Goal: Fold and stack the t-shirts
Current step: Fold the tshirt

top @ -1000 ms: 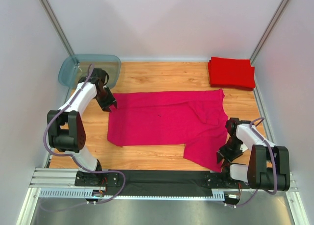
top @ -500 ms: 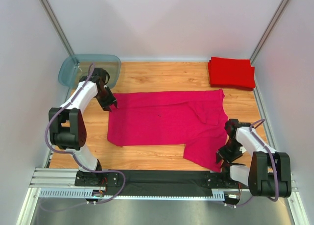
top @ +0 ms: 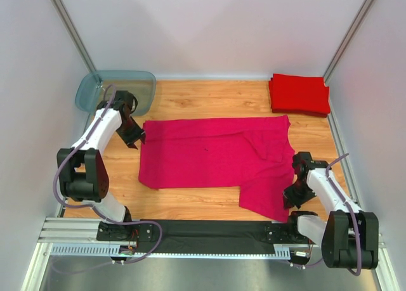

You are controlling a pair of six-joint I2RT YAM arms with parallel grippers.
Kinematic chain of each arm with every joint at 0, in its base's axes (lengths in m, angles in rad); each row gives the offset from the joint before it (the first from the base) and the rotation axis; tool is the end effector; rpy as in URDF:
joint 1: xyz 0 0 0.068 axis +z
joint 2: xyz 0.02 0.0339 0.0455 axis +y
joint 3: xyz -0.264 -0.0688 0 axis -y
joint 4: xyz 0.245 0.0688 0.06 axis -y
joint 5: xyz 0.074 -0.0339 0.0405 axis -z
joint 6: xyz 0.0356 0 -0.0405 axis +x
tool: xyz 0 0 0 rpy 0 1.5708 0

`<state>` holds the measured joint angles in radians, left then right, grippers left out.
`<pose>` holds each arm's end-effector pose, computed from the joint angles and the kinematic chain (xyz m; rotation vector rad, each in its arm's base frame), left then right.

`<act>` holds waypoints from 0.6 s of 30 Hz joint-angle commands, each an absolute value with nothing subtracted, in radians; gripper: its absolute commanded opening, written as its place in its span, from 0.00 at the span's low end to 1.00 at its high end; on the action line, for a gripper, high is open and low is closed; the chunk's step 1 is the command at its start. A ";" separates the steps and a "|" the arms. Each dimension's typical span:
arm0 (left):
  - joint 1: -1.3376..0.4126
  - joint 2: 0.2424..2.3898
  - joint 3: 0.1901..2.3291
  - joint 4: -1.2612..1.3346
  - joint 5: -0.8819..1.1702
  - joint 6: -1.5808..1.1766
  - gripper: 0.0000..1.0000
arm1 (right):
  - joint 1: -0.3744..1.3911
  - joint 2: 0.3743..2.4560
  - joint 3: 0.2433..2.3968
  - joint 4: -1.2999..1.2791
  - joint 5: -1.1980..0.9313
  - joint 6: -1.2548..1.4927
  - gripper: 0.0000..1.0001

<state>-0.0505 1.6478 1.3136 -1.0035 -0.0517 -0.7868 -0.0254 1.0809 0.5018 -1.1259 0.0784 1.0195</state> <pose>0.3164 -0.0142 0.2464 -1.0544 2.7090 -0.0697 0.1189 -0.0058 0.1541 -1.5171 -2.6509 0.2032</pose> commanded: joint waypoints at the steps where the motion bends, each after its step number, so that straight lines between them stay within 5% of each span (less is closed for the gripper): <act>1: -0.034 1.540 1.270 -1.040 -0.048 -0.903 0.43 | -0.021 1.083 0.590 -1.120 0.117 1.002 0.00; 12: -0.034 1.551 1.129 -1.054 0.035 -0.913 0.36 | -0.021 1.337 0.607 -0.855 0.081 0.937 0.00; 18: -0.034 1.532 1.126 -1.080 0.054 -0.861 0.47 | -0.023 1.477 0.722 -0.808 0.097 0.896 0.00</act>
